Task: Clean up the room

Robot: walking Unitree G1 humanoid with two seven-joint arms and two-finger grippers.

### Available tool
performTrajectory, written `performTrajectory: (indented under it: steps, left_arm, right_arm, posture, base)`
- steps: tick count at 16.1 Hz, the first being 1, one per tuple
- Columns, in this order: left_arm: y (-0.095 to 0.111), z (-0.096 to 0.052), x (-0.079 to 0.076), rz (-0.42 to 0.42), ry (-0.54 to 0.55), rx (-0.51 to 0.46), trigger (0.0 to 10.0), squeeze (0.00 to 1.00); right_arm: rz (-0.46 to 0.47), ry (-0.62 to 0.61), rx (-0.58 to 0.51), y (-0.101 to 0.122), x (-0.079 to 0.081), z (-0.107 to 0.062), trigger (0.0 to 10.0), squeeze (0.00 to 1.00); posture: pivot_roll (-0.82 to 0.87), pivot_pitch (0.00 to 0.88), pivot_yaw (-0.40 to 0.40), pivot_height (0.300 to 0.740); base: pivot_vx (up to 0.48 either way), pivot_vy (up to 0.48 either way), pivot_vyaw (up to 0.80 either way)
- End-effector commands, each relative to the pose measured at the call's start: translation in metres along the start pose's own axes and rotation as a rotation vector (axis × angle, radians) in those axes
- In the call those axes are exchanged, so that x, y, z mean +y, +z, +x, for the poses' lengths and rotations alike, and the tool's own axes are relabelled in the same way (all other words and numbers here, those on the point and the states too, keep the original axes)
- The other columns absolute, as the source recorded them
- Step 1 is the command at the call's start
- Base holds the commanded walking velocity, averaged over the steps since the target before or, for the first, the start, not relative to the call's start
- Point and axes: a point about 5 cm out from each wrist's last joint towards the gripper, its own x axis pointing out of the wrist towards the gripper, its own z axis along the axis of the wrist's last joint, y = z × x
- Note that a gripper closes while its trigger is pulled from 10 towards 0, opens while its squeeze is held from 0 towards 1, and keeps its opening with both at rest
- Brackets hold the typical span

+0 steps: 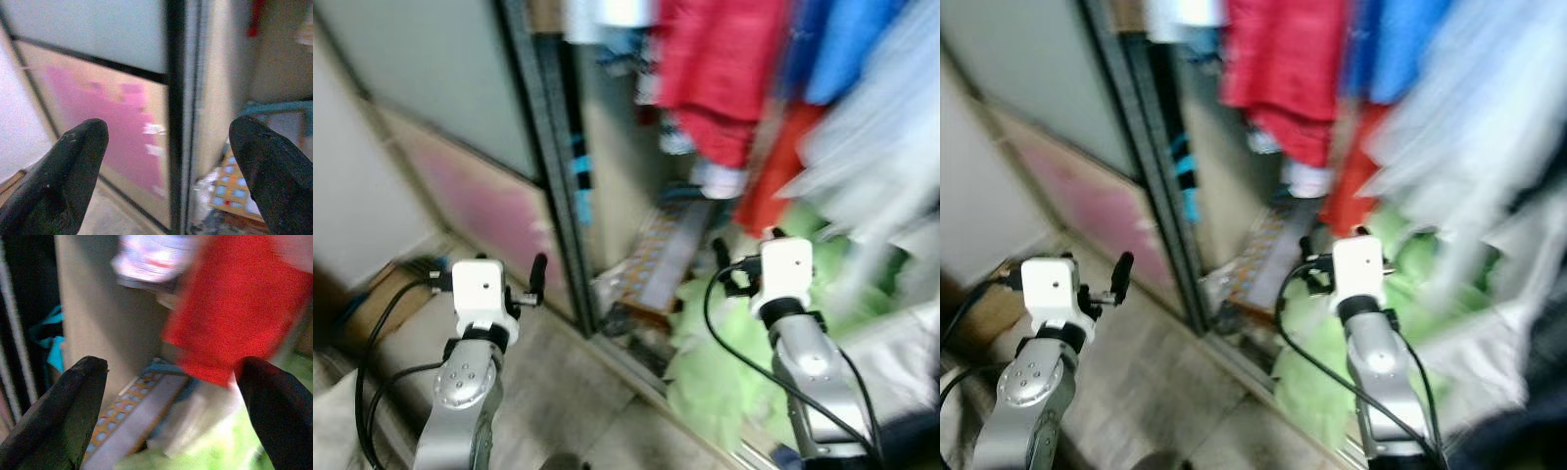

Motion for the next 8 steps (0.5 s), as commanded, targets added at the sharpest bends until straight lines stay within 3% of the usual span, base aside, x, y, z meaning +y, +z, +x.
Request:
performTrajectory:
  steps: [1,4,8]
  left_arm:
    - [-0.0007,-0.002,0.0078,0.005,0.04,0.021,10.0,0.0]
    - [-0.0031,-0.0019,0.0097,-0.008,0.052,0.015,10.0,0.0]
    - [-0.0002,-0.0031,0.0114,-0.028,0.096,-0.01,10.0,0.0]
  right_arm:
    - [0.02,0.017,-0.004,0.0018,0.0063,0.0015,10.0,0.0]
    - [0.022,0.016,-0.008,0.0023,0.0065,0.002,10.0,0.0]
    - [0.03,0.048,-0.006,0.0009,0.0083,0.0057,10.0,0.0]
  posture:
    - [-0.01,0.0,0.026,0.74]
    - [-0.01,0.0,0.026,0.74]
    - [0.03,0.0,-0.032,0.74]
  base:
    - [0.0,0.0,0.8]
    - [0.0,0.0,0.8]
    - [0.0,0.0,0.8]
